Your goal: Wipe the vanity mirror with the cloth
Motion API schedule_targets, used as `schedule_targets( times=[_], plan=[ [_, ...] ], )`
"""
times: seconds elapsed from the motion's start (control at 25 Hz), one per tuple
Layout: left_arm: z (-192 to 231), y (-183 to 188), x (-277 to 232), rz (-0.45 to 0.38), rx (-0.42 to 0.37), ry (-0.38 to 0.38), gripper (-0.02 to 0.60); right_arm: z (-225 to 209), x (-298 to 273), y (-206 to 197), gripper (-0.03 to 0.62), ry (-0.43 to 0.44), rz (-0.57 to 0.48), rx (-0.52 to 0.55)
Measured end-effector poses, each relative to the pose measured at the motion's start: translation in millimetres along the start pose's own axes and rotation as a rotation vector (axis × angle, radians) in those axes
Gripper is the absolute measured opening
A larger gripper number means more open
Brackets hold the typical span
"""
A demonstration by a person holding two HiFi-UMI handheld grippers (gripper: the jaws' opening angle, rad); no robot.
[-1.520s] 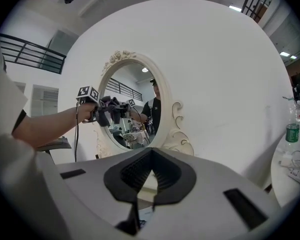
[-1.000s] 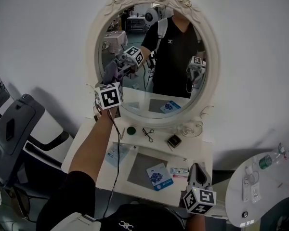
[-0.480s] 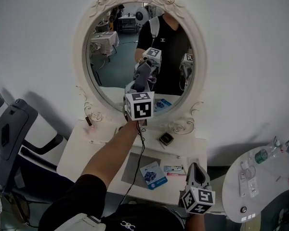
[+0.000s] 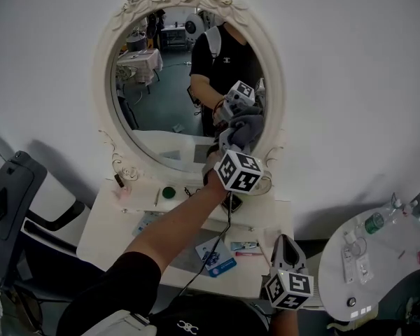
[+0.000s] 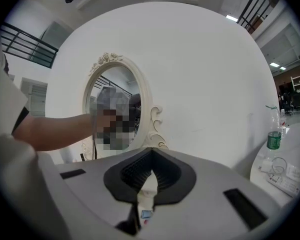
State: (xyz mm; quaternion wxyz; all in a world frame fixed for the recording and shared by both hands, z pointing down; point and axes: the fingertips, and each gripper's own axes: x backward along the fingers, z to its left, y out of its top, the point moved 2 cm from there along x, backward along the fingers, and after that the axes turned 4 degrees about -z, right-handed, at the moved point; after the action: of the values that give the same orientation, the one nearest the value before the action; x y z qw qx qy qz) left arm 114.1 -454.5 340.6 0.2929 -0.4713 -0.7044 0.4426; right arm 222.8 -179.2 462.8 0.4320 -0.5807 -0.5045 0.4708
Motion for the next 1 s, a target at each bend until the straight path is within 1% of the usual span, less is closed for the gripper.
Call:
schedule_targets(
  times=[0.04,0.08,0.12,0.16,0.24,0.28,0.32,0.36,0.44,0.52,0.6,0.68,0.84,0.92,1.0],
  plan=[
    [-8.7,-1.6,-1.8,-0.001,-0.062,-0.013,0.063,0.3,-0.2,0.9,0.011,0.0,-0.003,-0.001],
    [-17.0,-4.1,-3.5,-0.001,-0.096,-0.038,0.063,-0.5,-0.6,1.3,0.011,0.0,-0.004,-0.001],
    [-25.4,-7.5,-5.4,0.006,-0.103,-0.075,0.063,-1.7,-1.2,1.4,0.011,-0.001,-0.004,-0.002],
    [-32.6,-11.6,-6.9,0.019,-0.089,-0.118,0.063,-1.9,-1.8,1.6,0.011,-0.002,-0.004,-0.003],
    [-36.4,-20.3,-5.7,0.051,-0.025,-0.18,0.063,1.6,-2.6,2.0,0.011,0.002,-0.005,-0.006],
    [-30.3,-23.9,-1.2,0.058,0.015,-0.184,0.063,4.4,-2.8,1.8,0.011,0.006,-0.005,-0.009],
    [-18.2,-27.1,6.1,0.053,0.061,-0.164,0.063,7.1,-3.3,1.3,0.011,0.011,-0.005,-0.013],
    [-0.8,-31.2,15.5,0.041,0.113,-0.125,0.063,9.5,-4.1,0.5,0.011,0.015,-0.004,-0.017],
    [43.9,-47.6,35.8,0.033,0.22,-0.01,0.063,12.6,-7.2,-1.8,0.011,0.024,-0.001,-0.026],
    [90.9,-76.8,51.8,0.071,0.319,0.112,0.063,16.6,-11.6,-4.4,0.011,0.039,0.006,-0.033],
    [131.9,-112.1,63.8,0.134,0.392,0.207,0.063,26.2,-15.6,-7.7,0.011,0.063,0.016,-0.035],
    [167.0,-141.7,76.2,0.176,0.433,0.286,0.063,38.8,-18.4,-11.5,0.011,0.091,0.024,-0.029],
    [223.8,-181.4,102.0,0.214,0.481,0.46,0.063,55.0,-18.7,-16.8,0.011,0.119,0.034,-0.011],
    [239.3,-203.0,108.1,0.254,0.513,0.51,0.063,54.3,-16.0,-17.9,0.011,0.109,0.036,-0.01],
    [243.3,-224.8,107.1,0.299,0.547,0.515,0.063,48.6,-12.0,-18.1,0.011,0.086,0.038,-0.016]
  ],
)
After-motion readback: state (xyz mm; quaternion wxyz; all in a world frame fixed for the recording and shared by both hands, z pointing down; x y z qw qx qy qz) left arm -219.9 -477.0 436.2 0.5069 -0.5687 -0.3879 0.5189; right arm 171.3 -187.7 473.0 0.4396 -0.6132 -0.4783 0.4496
